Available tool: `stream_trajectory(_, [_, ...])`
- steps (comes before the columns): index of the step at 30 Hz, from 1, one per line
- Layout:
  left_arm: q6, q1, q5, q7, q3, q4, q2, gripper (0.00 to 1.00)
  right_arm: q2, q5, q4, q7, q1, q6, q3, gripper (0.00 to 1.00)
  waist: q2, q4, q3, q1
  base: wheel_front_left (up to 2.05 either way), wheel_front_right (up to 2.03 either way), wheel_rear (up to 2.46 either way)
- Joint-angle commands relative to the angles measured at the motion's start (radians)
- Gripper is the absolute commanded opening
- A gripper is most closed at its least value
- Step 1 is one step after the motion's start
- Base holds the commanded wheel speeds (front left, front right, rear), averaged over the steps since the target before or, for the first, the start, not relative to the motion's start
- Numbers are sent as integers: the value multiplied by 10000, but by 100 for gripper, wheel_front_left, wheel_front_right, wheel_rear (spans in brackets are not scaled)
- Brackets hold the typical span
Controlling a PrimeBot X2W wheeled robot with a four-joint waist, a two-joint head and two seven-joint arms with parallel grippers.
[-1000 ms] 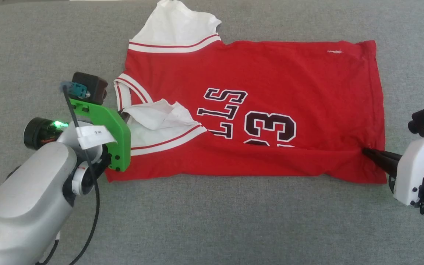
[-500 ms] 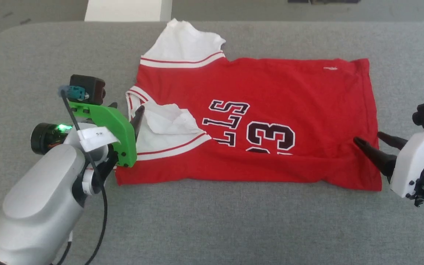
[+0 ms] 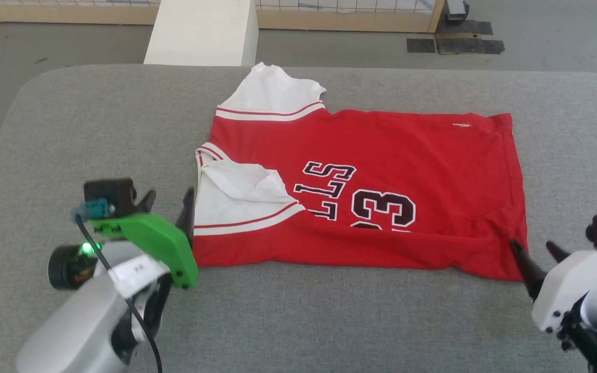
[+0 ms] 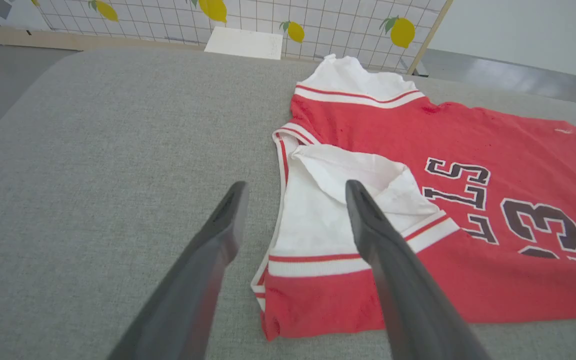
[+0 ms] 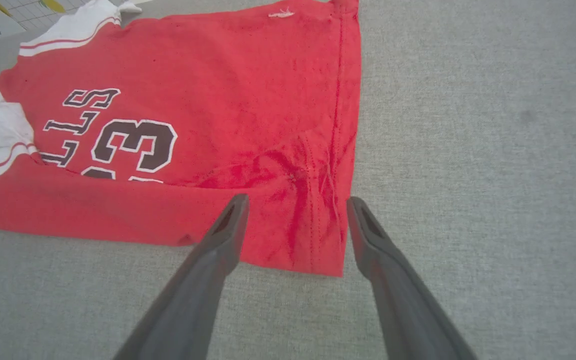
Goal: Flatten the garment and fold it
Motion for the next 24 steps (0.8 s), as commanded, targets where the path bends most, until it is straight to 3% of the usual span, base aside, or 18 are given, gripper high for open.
stream_trajectory(1, [75, 231, 201, 36, -98, -72, 87, 100, 260, -264, -198, 191, 162, -11, -150, 100, -1, -27, 7, 0, 0, 0, 0])
stream_trajectory(8, [180, 437, 379, 1262, -862, -307, 533, 100, 955, -843, -956, 1030, 296, -11, -704, 100, -1, -150, 269, 0, 0, 0, 0])
stream_trajectory(17, [723, -137, 686, 3179, -1392, -139, 1237, 100, 1021, -569, -1602, 1259, 112, -11, -874, 100, -1, -311, 928, 0, 0, 0, 0])
stream_trajectory(24, [886, -284, 534, 3564, -1310, -65, 1318, 100, 1023, -367, -1848, 1237, 138, -11, -870, 100, -1, -463, 1444, 0, 0, 0, 0])
